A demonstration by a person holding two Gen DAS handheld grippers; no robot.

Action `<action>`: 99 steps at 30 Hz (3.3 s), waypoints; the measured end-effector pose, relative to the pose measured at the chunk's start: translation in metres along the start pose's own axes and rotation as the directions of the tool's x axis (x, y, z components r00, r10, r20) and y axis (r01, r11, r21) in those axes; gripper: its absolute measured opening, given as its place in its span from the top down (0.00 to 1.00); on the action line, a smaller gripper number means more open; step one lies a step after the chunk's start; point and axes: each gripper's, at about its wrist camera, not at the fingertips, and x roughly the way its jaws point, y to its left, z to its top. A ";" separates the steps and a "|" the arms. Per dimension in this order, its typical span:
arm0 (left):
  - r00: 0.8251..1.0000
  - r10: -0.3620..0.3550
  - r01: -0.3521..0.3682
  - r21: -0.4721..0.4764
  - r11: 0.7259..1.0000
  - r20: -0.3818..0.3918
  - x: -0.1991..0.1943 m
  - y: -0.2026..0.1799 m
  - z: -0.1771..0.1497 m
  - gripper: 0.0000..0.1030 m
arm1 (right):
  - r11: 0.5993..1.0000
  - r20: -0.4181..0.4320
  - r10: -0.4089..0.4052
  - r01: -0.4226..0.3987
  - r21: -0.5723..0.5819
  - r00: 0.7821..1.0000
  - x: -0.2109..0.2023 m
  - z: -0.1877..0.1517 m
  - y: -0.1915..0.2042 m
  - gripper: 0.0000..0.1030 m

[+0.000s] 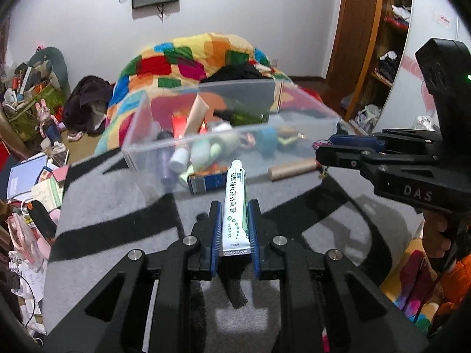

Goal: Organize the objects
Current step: 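Lower the toothpaste tube and pink charm into the clear box and release, then grasp the small orange-labelled box with the left tool while the right tool grasps the beige cylinder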

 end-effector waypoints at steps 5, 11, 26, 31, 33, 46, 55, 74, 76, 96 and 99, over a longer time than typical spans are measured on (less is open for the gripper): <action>0.999 -0.005 0.006 -0.027 1.000 0.050 -0.012 0.006 0.012 0.84 | 1.000 0.061 -0.008 0.007 0.019 0.998 -0.011 0.019 -0.003 0.77; 0.996 0.011 -0.005 -0.063 0.998 0.094 -0.014 0.016 0.029 0.84 | 0.999 0.098 -0.037 0.032 0.043 0.994 -0.010 0.043 -0.006 0.77; 0.997 0.039 -0.028 -0.167 0.986 0.067 0.029 0.050 0.068 0.84 | 0.995 0.115 -0.080 0.073 0.065 0.990 0.011 0.093 -0.018 0.77; 0.999 0.029 -0.024 -0.174 0.985 0.028 0.047 0.050 0.068 0.84 | 0.995 0.024 -0.083 0.082 0.048 0.996 0.044 0.080 -0.020 0.77; 0.999 0.031 -0.026 -0.169 0.985 0.028 0.048 0.049 0.067 0.83 | 0.996 -0.005 -0.080 0.081 0.048 0.997 0.054 0.075 -0.021 0.77; 0.998 0.049 -0.043 -0.154 0.987 0.032 0.047 0.047 0.068 0.72 | 0.997 -0.075 -0.042 0.046 0.059 0.996 0.064 0.063 -0.027 0.60; 0.988 0.112 -0.098 -0.133 0.986 0.107 0.015 0.042 0.064 0.31 | 0.996 -0.023 -0.039 0.041 0.073 0.999 0.029 0.056 -0.037 0.50; 0.987 0.127 -0.134 -0.067 0.989 -0.100 0.059 0.025 0.019 0.18 | 0.995 -0.095 -0.065 0.071 0.064 0.993 0.021 -0.015 -0.045 0.39; 0.982 0.141 -0.148 -0.047 0.988 -0.128 0.069 0.020 0.022 0.18 | 0.997 -0.108 -0.052 0.058 0.049 0.993 0.027 -0.019 -0.041 0.40; 0.974 0.109 -0.143 -0.168 0.975 -0.198 0.090 0.026 0.020 0.55 | 1.000 -0.142 -0.009 0.009 0.004 0.990 0.053 -0.015 -0.015 0.56; 0.977 0.089 -0.128 -0.200 0.971 -0.194 0.088 0.033 0.020 0.55 | 0.998 -0.158 0.045 -0.052 -0.041 0.986 0.050 -0.020 -0.002 0.57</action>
